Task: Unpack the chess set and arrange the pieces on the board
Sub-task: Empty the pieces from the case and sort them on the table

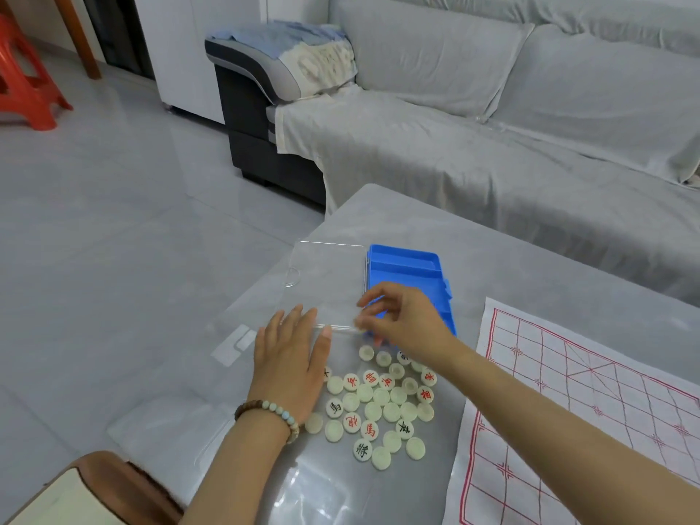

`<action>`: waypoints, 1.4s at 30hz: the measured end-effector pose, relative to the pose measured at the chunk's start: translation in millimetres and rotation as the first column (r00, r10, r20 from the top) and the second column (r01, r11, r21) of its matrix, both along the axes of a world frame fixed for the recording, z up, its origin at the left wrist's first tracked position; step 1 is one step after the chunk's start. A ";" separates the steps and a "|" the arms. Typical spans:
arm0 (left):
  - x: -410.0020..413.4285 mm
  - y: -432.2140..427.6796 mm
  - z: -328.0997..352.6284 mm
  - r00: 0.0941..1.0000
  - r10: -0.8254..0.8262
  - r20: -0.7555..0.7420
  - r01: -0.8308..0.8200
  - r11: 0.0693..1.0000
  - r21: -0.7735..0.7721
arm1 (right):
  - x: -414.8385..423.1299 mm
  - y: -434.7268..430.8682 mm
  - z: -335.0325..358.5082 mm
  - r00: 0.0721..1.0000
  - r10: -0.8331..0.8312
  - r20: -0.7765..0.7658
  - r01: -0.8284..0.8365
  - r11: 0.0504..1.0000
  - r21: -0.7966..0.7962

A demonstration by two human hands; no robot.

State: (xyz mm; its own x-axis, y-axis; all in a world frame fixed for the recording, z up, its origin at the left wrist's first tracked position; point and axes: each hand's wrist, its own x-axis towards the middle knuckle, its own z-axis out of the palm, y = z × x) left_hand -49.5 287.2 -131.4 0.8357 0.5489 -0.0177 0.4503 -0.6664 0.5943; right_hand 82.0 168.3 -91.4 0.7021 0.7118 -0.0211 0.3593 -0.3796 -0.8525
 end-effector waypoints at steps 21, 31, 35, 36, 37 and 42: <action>-8.4 9.7 -13.2 0.973 0.205 -0.106 -0.210 0.977 -0.044 | 56.6 -53.3 -9.7 0.869 -0.495 0.008 0.495 0.868 -0.031; 18.6 4.0 -3.7 0.883 0.395 0.255 -0.278 0.876 -0.393 | 84.6 -46.8 -30.0 0.805 -0.580 -0.120 0.569 0.814 -0.117; 27.1 -10.6 14.6 0.736 0.472 0.486 -0.177 0.826 -0.535 | 87.0 -50.0 -30.5 0.825 -0.548 -0.138 0.539 0.836 -0.102; 29.3 -14.4 19.3 0.710 0.446 0.545 -0.118 0.838 -0.532 | 86.4 -50.2 -29.8 0.826 -0.538 -0.166 0.531 0.843 -0.091; 32.1 -18.9 23.1 0.694 0.410 0.591 -0.050 0.847 -0.530 | 86.5 -50.6 -29.6 0.820 -0.536 -0.202 0.530 0.844 -0.085; 50.5 -49.6 26.8 0.750 0.157 0.642 0.188 0.881 -0.435 | 87.5 -53.4 -27.5 0.733 -0.533 -0.422 0.553 0.829 -0.086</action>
